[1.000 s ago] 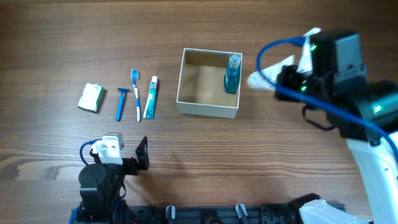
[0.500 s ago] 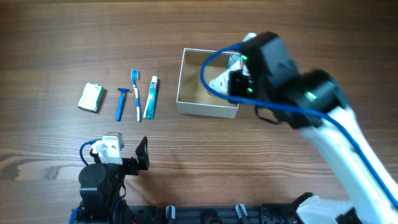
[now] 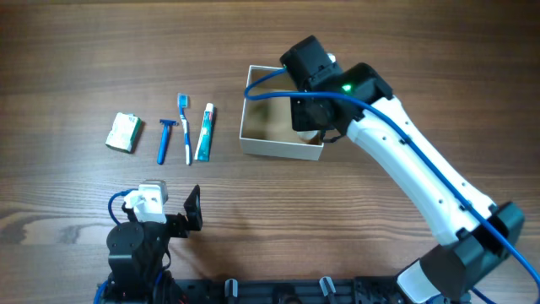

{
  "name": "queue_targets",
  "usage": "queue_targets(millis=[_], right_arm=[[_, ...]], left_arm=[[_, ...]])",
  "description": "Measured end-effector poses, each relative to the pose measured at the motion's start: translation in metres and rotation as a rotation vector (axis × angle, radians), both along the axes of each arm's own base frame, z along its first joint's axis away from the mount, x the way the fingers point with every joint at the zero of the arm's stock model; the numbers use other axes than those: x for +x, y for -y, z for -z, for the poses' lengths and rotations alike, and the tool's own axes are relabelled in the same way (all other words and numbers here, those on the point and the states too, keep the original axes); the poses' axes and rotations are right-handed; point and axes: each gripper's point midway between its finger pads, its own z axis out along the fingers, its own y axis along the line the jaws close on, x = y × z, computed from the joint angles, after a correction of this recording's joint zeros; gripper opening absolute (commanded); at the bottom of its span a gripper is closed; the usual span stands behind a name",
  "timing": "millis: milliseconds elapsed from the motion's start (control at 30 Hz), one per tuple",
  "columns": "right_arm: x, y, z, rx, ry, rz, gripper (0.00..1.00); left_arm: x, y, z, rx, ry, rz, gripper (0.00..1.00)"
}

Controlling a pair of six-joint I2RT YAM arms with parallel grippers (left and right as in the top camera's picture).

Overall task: Pack container
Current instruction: 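Carry the lotion tube into the box beside the bottle and release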

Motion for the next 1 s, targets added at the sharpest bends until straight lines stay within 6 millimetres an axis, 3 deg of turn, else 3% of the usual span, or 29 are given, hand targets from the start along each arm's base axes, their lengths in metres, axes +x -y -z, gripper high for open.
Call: queue_targets(millis=[133,567,800,933,1000], right_arm=[[0.002,-0.001,0.01,-0.009,-0.022,0.016,0.04],[0.014,0.02,0.013,0.075,-0.064,0.144,0.04],[0.014,0.02,0.015,0.085,-0.079,0.145,0.04],[0.014,0.018,0.018,0.089,-0.089,0.146,0.36],[0.015,0.017,0.018,0.097,-0.084,0.15,0.36]], left_arm=[[0.0,0.0,0.0,0.0,0.0,0.0,1.0],[0.0,0.0,0.0,0.0,0.0,0.0,1.0],[0.0,0.0,0.0,0.0,0.0,0.0,1.0],[0.0,0.0,0.0,0.0,0.0,0.0,1.0],[0.0,0.0,0.0,0.0,0.0,0.0,1.0]])
